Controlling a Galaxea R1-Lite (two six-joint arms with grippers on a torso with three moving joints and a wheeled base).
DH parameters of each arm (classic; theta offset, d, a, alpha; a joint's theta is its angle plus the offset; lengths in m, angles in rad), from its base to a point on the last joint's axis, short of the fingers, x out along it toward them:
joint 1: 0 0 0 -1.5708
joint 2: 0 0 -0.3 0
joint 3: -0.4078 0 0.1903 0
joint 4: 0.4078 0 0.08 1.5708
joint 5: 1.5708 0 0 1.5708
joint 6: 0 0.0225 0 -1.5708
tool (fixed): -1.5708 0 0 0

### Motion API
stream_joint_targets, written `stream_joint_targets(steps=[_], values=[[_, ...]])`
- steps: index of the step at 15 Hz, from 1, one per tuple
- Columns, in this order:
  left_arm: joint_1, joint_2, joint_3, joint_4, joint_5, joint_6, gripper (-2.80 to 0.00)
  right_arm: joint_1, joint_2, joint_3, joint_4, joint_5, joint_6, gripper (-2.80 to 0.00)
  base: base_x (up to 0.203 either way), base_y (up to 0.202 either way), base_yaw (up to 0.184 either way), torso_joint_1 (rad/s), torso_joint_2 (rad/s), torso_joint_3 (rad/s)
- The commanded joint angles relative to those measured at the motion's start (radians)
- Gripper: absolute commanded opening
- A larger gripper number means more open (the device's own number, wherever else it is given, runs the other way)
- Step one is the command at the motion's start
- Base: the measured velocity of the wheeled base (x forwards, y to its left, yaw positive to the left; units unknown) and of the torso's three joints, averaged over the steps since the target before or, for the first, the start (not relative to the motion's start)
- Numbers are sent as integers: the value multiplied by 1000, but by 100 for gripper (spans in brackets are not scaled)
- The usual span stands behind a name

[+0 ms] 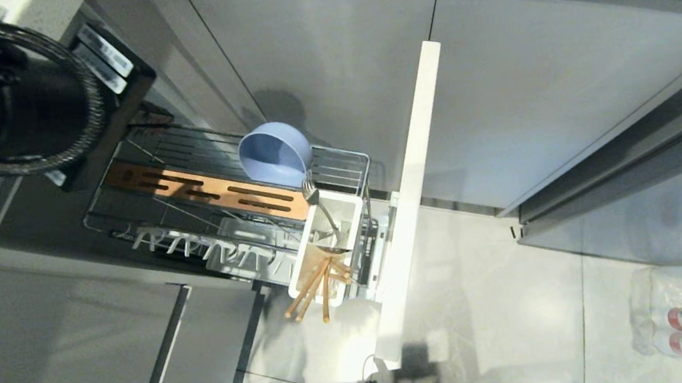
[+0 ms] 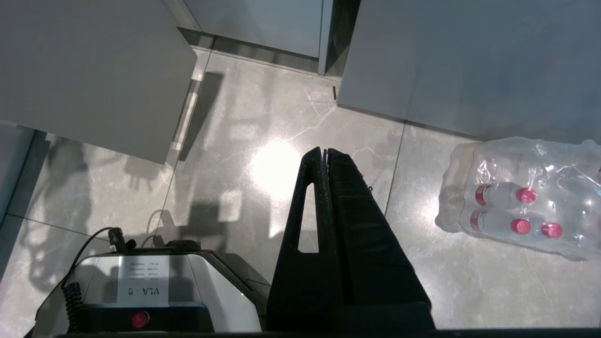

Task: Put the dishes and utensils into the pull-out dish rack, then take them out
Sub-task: Take the bowl out of the cupboard

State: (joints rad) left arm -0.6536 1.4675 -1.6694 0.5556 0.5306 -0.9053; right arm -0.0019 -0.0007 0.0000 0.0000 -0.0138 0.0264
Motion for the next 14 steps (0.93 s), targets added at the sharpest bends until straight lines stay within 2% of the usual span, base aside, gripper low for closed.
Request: stream_joint_targets(steps=[1, 3, 5, 6, 12, 14], values=[[-1, 65, 32, -46, 5, -5, -280, 0, 1, 0, 0, -1, 0, -280, 0, 0, 0, 0, 0, 0], [-12, 88, 26, -102, 5, 0, -280, 0, 1, 0, 0, 0, 0, -280, 0, 0, 0, 0, 0, 0], [-24, 107, 37, -109, 5, -1, -280, -1, 1, 0, 0, 0, 0, -280, 0, 0, 0, 0, 0, 0], [-25, 122, 37, -110, 5, -3, 0, 0, 1, 0, 0, 0, 0, -280, 0, 0, 0, 0, 0, 0], [-26, 225, 55, -158, 5, -6, 0, -1, 1, 0, 0, 0, 0, -280, 0, 0, 0, 0, 0, 0], [-18, 271, 51, -208, 6, -2, 0, 0, 1, 0, 0, 0, 0, -280, 0, 0, 0, 0, 0, 0]])
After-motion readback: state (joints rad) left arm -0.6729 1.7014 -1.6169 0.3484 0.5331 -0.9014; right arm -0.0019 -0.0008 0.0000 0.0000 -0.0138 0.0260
